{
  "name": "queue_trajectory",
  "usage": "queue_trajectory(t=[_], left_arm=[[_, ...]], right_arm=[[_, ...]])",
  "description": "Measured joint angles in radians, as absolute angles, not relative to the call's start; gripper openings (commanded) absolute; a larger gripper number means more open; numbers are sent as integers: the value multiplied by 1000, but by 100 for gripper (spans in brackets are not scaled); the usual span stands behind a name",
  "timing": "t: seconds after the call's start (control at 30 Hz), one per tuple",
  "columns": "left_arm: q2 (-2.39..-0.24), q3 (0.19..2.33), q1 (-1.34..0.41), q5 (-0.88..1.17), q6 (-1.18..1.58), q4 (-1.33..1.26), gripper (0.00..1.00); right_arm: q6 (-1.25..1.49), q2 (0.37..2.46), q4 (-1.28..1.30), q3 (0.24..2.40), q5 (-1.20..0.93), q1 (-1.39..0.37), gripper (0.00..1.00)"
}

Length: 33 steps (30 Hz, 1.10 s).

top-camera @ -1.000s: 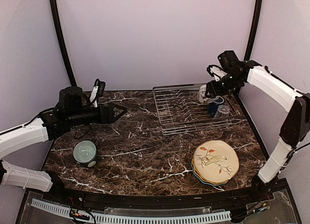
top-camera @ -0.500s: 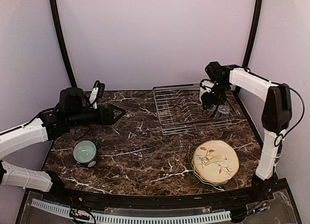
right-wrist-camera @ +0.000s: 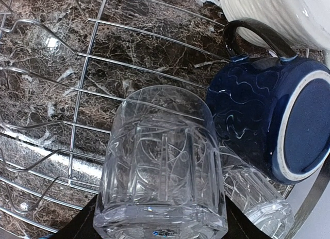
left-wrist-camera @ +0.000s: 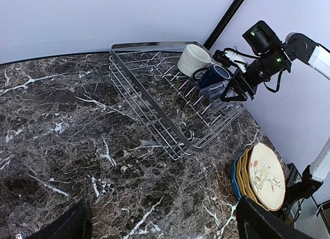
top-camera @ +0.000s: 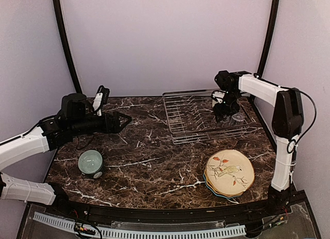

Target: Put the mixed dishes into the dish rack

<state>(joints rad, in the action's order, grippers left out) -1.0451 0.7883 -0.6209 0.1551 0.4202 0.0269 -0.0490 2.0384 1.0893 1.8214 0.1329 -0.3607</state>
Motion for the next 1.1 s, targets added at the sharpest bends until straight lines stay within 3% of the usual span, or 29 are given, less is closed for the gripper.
queue_trajectory(t=[0.17, 0.37, 0.73, 1.1], left_arm=[[-1043, 788, -621, 133, 406, 53, 97], [-1022, 788, -621, 96, 384, 92, 97], [-1010, 802, -621, 7, 331, 198, 99], [-1061, 954, -586, -159, 262, 498, 99]], right_arm=[[-49, 2052, 1103, 1843, 134, -361, 71], [-49, 2076, 1086, 1851, 156, -360, 85], [-42, 2083, 1063, 1853, 167, -359, 99], [-39, 1916, 999, 1806, 160, -360, 99]])
